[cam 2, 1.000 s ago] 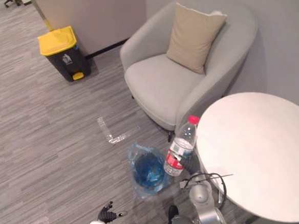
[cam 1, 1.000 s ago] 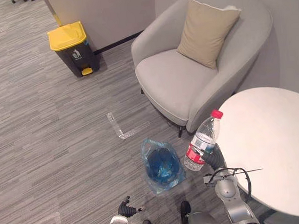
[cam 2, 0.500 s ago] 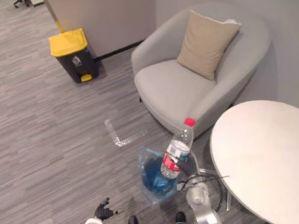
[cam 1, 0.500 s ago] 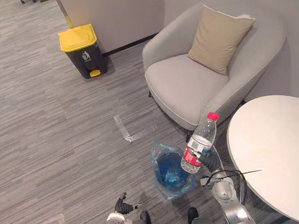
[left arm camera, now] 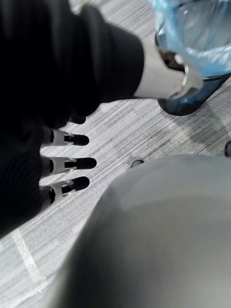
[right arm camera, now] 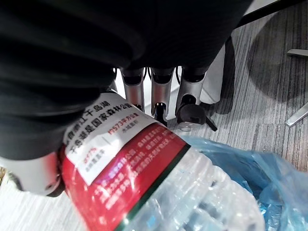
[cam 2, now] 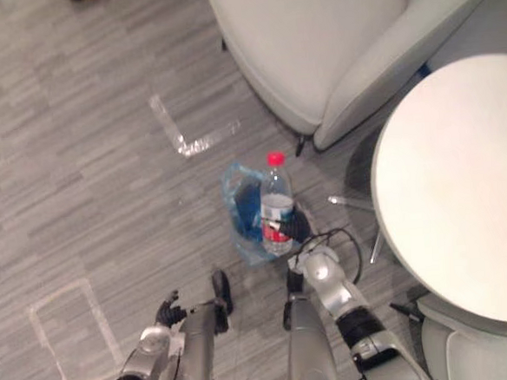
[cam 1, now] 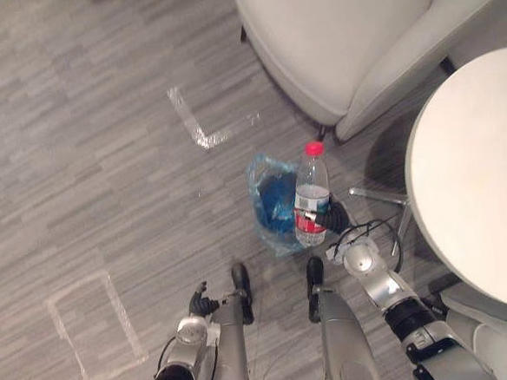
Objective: Gather rubbish on tea table into small bin, then transfer packed bag to large trash can.
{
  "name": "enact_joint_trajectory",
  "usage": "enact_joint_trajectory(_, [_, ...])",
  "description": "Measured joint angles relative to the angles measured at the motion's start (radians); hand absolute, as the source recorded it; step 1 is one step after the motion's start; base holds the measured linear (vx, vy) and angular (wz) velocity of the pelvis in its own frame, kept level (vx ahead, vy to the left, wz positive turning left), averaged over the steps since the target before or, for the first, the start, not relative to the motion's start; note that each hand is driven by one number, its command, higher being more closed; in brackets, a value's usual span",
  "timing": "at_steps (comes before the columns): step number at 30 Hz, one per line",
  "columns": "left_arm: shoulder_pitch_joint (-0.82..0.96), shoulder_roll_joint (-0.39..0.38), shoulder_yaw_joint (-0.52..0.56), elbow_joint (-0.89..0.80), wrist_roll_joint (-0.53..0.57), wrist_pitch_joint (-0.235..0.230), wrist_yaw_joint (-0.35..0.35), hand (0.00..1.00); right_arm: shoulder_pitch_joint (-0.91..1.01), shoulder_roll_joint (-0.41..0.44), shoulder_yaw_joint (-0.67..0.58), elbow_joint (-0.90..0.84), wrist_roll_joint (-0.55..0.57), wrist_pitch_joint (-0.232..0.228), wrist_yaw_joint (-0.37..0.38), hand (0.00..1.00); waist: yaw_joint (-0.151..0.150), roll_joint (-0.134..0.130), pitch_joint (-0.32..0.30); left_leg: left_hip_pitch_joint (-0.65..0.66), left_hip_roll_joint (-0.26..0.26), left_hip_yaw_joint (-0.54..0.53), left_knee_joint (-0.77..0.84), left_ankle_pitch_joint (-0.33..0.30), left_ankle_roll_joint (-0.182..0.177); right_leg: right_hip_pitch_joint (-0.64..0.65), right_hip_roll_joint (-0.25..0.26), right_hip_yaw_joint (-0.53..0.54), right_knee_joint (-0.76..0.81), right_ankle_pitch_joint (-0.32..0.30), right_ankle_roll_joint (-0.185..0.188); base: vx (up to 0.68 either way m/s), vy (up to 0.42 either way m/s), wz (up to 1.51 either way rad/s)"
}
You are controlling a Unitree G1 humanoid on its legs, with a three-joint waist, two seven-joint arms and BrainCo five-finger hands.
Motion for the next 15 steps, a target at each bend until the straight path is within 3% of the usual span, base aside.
enact_joint_trajectory(6, [-0.067,-0.014,0.061,-0.103,-0.04,-0.003,0.02,0.0,-0.148,-0.05,-0.001,-0.006,0.008,0.017,-0.038,1.0,0.018,-0.004,0.021,-0.192,0.019,-0.007,0.067,0.003,0.005,-0.184,-0.005,-0.012,0.067,0.009,-0.015,-0.13,-0.009,0.06])
enact_joint_trajectory(8, [-0.061,-0.014,0.057,-0.248,-0.066,-0.001,0.025,0.0,-0.194,-0.077,-0.015,-0.02,0.031,0.018,-0.055,1.0,0.022,-0.003,0.031,-0.267,0.018,-0.015,0.082,0.02,0.007,-0.258,-0.018,-0.029,0.109,0.005,-0.022,-0.08,-0.017,0.32])
enact_joint_trajectory(10, [0.024,-0.008,0.057,-0.532,-0.1,-0.03,0.029,0.0,-0.217,-0.113,-0.041,-0.058,0.056,0.017,-0.062,1.0,0.033,0.001,0.053,-0.347,0.009,-0.043,0.118,0.033,0.003,-0.331,-0.035,-0.053,0.175,-0.023,-0.031,-0.03,-0.013,0.39])
enact_joint_trajectory(14, [0.177,0.006,0.087,-0.773,-0.154,-0.069,-0.009,0.0,-0.23,-0.172,-0.091,-0.05,0.079,0.018,-0.068,1.0,0.071,0.002,0.072,-0.434,0.0,-0.071,0.155,0.036,-0.003,-0.415,-0.055,-0.077,0.249,-0.061,-0.04,0.0,-0.023,0.28])
enact_joint_trajectory(15, [0.213,0.006,0.098,-0.794,-0.169,-0.072,-0.021,0.0,-0.237,-0.18,-0.097,-0.038,0.08,0.02,-0.068,0.0,0.078,0.002,0.074,-0.451,-0.005,-0.077,0.156,0.039,-0.006,-0.432,-0.062,-0.083,0.264,-0.069,-0.041,0.01,-0.031,0.29])
